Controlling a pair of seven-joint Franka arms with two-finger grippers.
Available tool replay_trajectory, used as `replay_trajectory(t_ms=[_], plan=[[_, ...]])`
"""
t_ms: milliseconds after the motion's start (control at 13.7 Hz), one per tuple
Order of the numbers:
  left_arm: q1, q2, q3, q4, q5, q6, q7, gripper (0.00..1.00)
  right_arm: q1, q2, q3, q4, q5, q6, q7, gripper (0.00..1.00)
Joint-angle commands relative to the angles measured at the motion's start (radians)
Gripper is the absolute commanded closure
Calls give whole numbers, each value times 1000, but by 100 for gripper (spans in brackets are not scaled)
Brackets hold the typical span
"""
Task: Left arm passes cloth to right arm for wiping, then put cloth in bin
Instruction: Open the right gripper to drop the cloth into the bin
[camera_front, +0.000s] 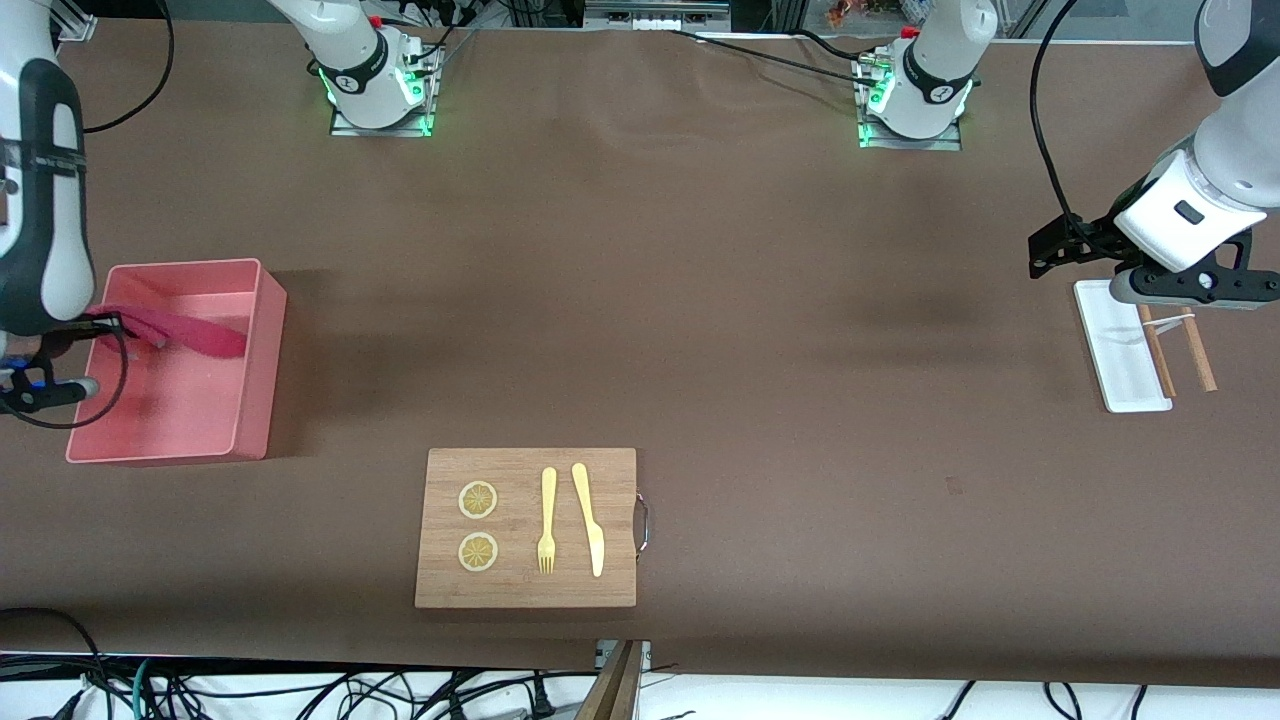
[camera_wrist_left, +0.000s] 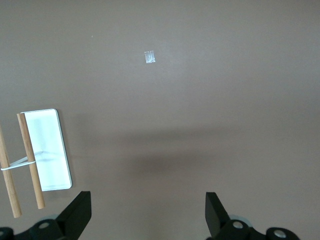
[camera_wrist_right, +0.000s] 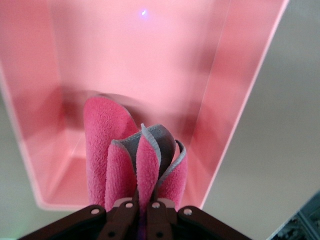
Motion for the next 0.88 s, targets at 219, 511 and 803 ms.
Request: replay_trajectory(t_ms=[219,511,803], plan=[[3,-7,-3,-5,20,-5,2,0,-6,-25,3,-29,81,92,-2,0],[3,-7,-3,-5,20,-1,2,0,-4,-175,15,-19,148,-4,1,0],[5,-7,-3,-6,20,-7,4,0,-4,-311,133,-9,159,-159,253,0]])
